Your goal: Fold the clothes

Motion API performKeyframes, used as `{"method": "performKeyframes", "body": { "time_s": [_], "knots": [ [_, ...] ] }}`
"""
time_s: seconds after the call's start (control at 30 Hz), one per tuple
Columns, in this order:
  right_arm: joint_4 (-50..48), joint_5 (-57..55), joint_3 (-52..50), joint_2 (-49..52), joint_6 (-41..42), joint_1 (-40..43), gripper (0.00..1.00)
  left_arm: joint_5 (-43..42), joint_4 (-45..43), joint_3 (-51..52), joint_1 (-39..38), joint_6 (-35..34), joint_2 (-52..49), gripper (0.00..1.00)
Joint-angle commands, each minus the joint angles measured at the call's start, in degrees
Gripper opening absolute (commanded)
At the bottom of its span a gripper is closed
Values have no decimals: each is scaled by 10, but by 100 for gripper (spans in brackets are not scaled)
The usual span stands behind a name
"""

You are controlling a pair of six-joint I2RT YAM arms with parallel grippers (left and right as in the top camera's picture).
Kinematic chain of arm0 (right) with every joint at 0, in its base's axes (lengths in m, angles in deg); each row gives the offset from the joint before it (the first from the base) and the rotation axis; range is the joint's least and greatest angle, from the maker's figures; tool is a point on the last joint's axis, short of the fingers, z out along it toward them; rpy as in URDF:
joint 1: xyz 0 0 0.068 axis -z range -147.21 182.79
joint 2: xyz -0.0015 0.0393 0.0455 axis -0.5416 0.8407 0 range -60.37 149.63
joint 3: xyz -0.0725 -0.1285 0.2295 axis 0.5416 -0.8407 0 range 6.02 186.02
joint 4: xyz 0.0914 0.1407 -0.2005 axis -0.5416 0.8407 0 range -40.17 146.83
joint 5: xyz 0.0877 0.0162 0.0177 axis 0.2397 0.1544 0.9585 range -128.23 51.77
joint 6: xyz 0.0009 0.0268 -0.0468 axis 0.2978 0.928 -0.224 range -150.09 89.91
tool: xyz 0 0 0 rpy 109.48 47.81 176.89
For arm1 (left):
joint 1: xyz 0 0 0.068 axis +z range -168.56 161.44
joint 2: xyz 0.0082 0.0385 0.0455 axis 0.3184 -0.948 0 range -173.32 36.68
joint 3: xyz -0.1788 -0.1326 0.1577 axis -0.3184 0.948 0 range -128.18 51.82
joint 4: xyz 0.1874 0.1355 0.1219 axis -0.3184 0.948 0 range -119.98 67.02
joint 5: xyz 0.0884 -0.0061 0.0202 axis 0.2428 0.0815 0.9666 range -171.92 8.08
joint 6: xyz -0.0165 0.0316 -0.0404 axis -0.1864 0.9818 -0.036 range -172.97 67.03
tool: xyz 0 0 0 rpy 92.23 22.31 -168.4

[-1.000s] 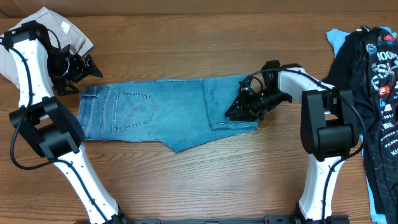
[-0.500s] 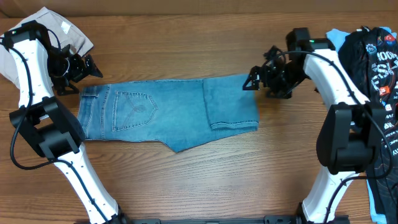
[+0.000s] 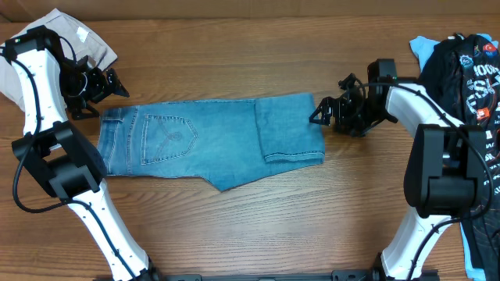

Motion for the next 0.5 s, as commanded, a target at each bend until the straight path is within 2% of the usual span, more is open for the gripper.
{"method": "performKeyframes", "body": {
  "time_s": [0.0, 0.1, 0.23, 0.33, 0.4, 0.47],
  "knots": [
    [-17, 47, -34, 6, -3, -7, 100, 2, 0, 2, -6, 11, 12, 100],
    [-22, 48, -52, 6, 2, -10, 95, 2, 0, 2, -6, 11, 12, 100],
    [-32, 60, -76, 6, 3, -19, 79, 2, 0, 2, -6, 11, 12, 100],
    [-40, 59, -82, 6, 13, -27, 61, 2, -1, 2, -6, 11, 12, 100],
    [-45, 59, -82, 6, 26, -32, 38, 2, 0, 2, -6, 11, 12, 100],
    [-56, 59, -82, 6, 45, -37, 24, 2, 0, 2, -6, 11, 12, 100]
  ]
}}
